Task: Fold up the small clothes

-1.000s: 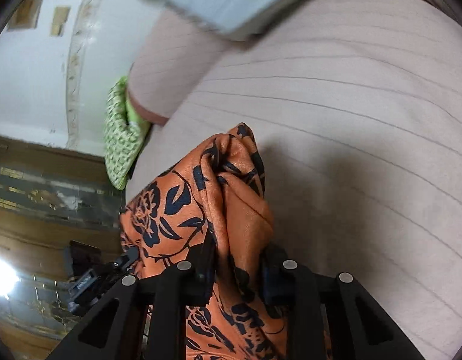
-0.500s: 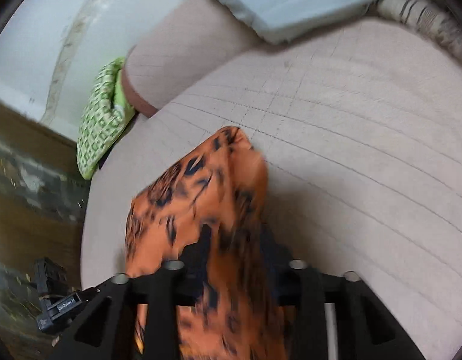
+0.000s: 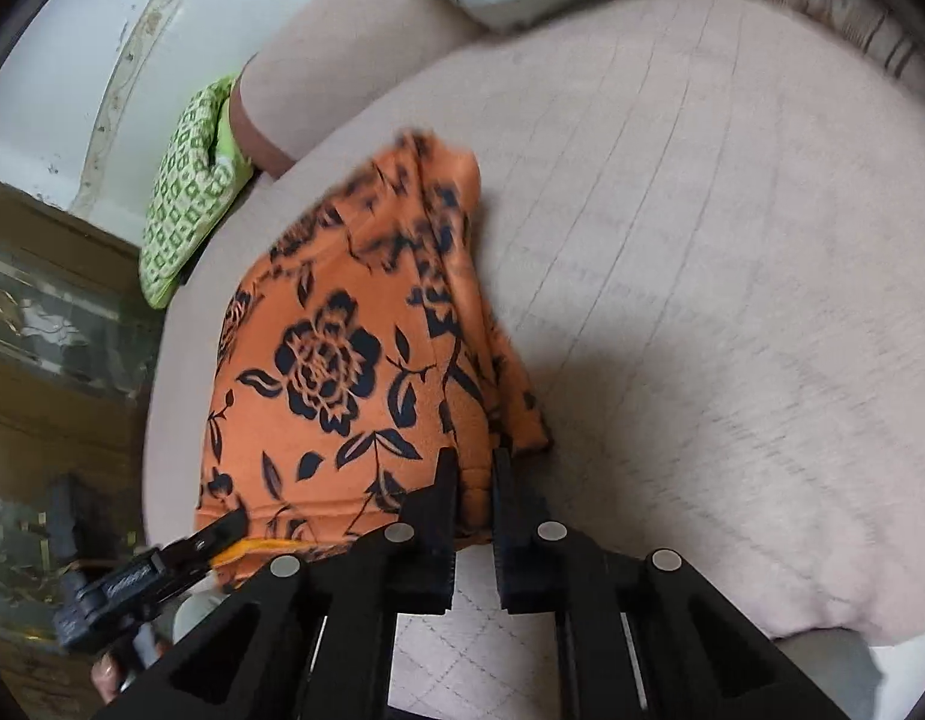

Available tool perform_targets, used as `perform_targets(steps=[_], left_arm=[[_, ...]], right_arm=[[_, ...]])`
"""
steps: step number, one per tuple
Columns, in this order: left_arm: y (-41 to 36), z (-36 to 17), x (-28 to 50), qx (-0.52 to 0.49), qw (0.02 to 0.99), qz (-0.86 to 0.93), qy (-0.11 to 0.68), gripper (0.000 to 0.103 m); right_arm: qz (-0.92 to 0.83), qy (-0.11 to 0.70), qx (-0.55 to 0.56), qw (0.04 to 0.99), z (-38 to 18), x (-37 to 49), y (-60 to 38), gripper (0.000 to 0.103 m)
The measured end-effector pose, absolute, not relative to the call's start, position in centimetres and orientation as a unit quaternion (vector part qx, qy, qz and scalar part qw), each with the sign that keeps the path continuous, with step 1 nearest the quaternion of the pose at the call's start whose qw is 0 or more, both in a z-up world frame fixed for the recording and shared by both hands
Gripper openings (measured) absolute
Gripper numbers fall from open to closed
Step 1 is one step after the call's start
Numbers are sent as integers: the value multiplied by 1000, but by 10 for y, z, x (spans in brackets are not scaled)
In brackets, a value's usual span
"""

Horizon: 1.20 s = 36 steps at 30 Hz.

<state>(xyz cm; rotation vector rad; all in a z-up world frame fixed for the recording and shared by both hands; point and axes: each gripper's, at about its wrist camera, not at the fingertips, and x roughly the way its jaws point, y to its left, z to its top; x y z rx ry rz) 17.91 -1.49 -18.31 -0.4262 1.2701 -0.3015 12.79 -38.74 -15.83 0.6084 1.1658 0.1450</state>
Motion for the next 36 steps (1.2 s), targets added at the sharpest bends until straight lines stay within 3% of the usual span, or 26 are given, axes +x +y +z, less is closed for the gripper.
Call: perform_targets(steps=[2,5,9,10,11,13,27,28,29,30,31,36], left_arm=[[-18,-199,176,-188,764,-127,605,27],[-10,-205,171,-214,757,-118,606,38],[10,-189,164,-234,752,-134,601,39],[17,-184,162,-235,759,-132,592,40],[22,-177,164,-237,768,-129,581,50],[31,-168,170,-243,781,-122,562,65],[18,-221,214,-305,730,-121,599,66],[15,-219,216,-296,731,-122,602,60],[11,-214,217,-289,734,-133,600,38],[7,-211,218,-282,736,-138,600,34],[5,-205,218,-270,742,-135,598,26],[32,-165,199,-280,771,-144,553,15]], right_arm=[[51,538,278,795,-153,128,-390,8],[63,562,278,777,-180,136,-384,9],[82,537,316,778,-180,122,-391,15],[86,529,321,781,-176,119,-393,24],[81,524,325,783,-172,117,-397,37],[83,515,334,785,-170,118,-401,45],[112,566,370,728,-221,160,-392,46],[114,570,365,728,-222,162,-390,45],[113,573,362,726,-222,163,-389,42],[112,576,363,723,-222,165,-388,38],[118,578,373,716,-222,167,-388,27],[112,571,356,731,-189,153,-373,13]])
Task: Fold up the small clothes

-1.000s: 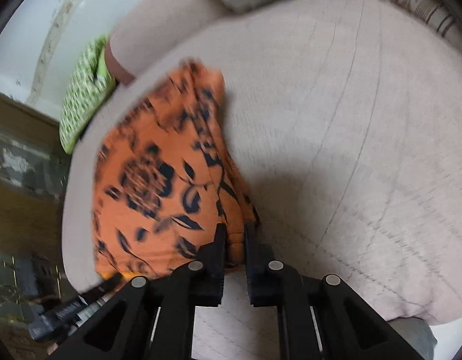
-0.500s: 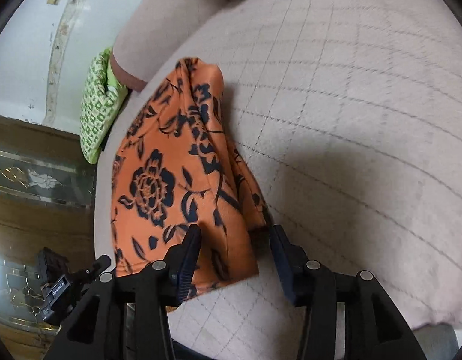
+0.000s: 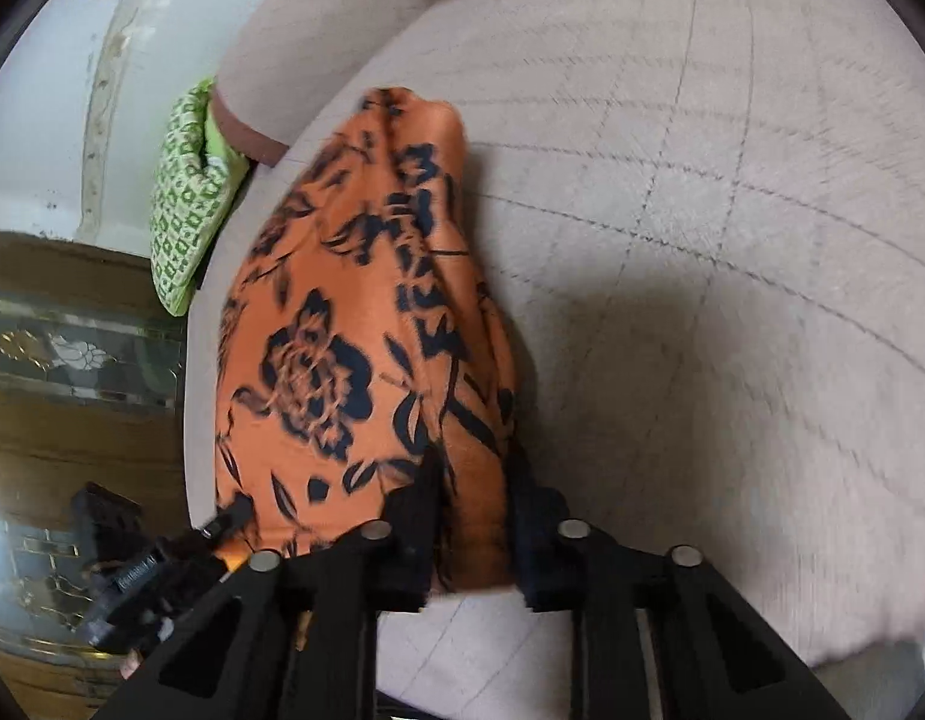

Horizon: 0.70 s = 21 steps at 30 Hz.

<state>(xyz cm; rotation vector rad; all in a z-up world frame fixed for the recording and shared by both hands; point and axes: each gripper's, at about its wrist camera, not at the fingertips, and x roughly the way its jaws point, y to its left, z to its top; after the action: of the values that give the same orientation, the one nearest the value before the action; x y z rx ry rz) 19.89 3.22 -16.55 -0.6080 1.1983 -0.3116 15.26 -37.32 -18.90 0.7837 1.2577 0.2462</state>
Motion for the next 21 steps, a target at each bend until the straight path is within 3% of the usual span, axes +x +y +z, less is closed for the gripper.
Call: perform_targets(steps=[2,5,10,12,13,14,21], left_arm=[[52,-161,188,-286,778,-137,543,3],[75,-172,173,-277,782,-124,544,3],[81,-195,164,-307,753,-129,567,4],[73,-187,161,-292,766,-140,555,19],[69,-185,161,-283,770,-141,554,38],[64,-184,163,-276,772,-139,555,48],[31,-187,181,-249,766,-155,572,48]], right_arm=[[126,549,359,744,-164,128,-367,7],[134,533,343,762,-146,90,-352,7],[132,515,364,764,-171,74,-345,8],[120,507,373,767,-166,78,-351,9],[116,503,361,777,-160,80,-352,10],[108,504,333,790,-152,89,-352,10],[78,487,257,831,-125,122,-366,10]])
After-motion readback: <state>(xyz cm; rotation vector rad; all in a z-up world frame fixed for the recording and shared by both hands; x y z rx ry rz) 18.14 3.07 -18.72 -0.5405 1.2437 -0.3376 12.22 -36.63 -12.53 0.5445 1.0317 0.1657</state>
